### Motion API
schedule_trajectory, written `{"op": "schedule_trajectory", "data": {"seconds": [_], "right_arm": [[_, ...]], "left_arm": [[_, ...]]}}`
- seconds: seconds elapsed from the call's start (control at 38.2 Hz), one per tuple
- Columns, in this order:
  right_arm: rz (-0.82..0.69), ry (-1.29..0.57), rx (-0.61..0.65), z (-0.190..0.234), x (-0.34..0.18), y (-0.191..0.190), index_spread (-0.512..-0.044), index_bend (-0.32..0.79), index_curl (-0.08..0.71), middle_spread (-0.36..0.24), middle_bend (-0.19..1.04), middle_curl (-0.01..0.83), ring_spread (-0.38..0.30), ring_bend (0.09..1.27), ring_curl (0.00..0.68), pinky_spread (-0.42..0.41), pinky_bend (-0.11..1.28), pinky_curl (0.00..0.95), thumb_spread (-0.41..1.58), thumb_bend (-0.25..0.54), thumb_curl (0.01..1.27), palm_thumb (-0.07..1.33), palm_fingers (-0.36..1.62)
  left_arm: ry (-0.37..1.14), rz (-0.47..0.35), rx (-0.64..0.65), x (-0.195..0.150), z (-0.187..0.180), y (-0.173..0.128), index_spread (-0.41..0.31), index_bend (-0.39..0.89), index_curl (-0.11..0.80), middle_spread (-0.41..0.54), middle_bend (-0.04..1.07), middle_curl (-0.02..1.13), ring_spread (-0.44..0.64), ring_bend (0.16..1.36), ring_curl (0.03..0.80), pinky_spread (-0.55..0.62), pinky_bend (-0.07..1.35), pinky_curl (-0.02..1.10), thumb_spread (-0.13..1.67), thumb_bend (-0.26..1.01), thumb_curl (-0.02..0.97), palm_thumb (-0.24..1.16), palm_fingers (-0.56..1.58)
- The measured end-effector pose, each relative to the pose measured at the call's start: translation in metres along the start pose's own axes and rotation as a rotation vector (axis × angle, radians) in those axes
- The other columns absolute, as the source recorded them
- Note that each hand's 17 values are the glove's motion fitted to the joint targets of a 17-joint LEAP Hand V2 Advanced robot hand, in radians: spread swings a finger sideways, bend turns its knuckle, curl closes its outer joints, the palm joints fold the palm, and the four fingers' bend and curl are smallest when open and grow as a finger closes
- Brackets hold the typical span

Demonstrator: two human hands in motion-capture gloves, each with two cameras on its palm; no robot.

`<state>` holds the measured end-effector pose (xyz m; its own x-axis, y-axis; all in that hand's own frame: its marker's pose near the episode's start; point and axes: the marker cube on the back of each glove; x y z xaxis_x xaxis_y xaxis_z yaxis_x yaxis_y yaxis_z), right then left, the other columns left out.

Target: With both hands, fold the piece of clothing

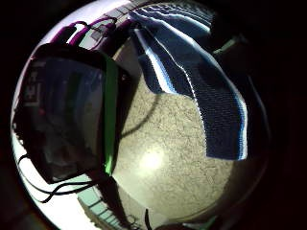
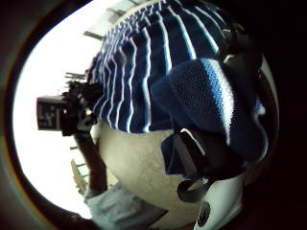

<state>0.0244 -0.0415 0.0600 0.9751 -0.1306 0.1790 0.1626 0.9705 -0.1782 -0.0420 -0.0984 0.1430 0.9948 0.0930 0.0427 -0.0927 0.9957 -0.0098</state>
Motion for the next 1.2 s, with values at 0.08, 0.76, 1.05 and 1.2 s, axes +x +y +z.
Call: {"op": "schedule_trajectory", "data": {"seconds": [0.08, 0.76, 1.05, 1.2], "right_arm": [[-0.019, -0.046, 0.066, 0.013, 0.008, -0.009, -0.366, 0.58, 0.344, -0.158, 0.29, 0.32, -0.056, 0.29, 0.203, 0.172, 0.24, 0.235, 1.04, 0.09, 0.29, 0.61, 0.76], [-0.036, -0.139, 0.222, -0.101, 0.039, -0.029, -0.295, 0.13, 0.343, -0.237, 0.5, 0.461, -0.244, 0.83, 0.463, -0.326, 0.56, 0.403, 1.19, 0.069, 0.27, 0.81, 1.38], [0.161, -0.004, 0.078, -0.088, 0.015, -0.074, -0.301, 0.14, 0.352, -0.232, 0.51, 0.473, -0.235, 0.86, 0.473, -0.33, 0.62, 0.426, 1.2, 0.034, 0.25, 0.83, 1.37], [0.347, -0.079, 0.192, -0.086, 0.046, -0.038, -0.318, 0.05, 0.32, -0.239, 0.45, 0.455, -0.238, 0.79, 0.45, -0.269, 0.64, 0.429, 1.2, 0.027, 0.25, 0.86, 1.07]], "left_arm": [[-0.055, 0.027, 0.116, 0.0, -0.001, -0.003, -0.161, 0.43, 0.333, -0.093, 0.23, 0.33, 0.07, 0.57, 0.236, 0.26, 0.47, 0.21, 1.12, 0.03, 0.286, 0.42, 0.66], [0.066, 0.18, -0.075, 0.019, -0.159, 0.012, -0.314, 0.16, 0.382, -0.368, 0.44, 0.48, -0.38, 0.77, 0.411, -0.25, 0.33, 0.33, 1.25, 0.03, 0.281, 0.61, 1.29], [-0.174, -0.082, -0.174, 0.025, -0.145, -0.048, -0.313, 0.17, 0.396, -0.373, 0.47, 0.5, -0.39, 0.87, 0.457, -0.24, 0.25, 0.35, 1.29, 0.02, 0.272, 0.65, 1.23], [-0.124, -0.11, 0.01, 0.02, -0.119, -0.063, -0.273, 0.14, 0.394, -0.34, 0.46, 0.5, -0.35, 0.79, 0.447, -0.11, 0.14, 0.33, 1.31, 0.0, 0.266, 0.66, 0.94]]}}
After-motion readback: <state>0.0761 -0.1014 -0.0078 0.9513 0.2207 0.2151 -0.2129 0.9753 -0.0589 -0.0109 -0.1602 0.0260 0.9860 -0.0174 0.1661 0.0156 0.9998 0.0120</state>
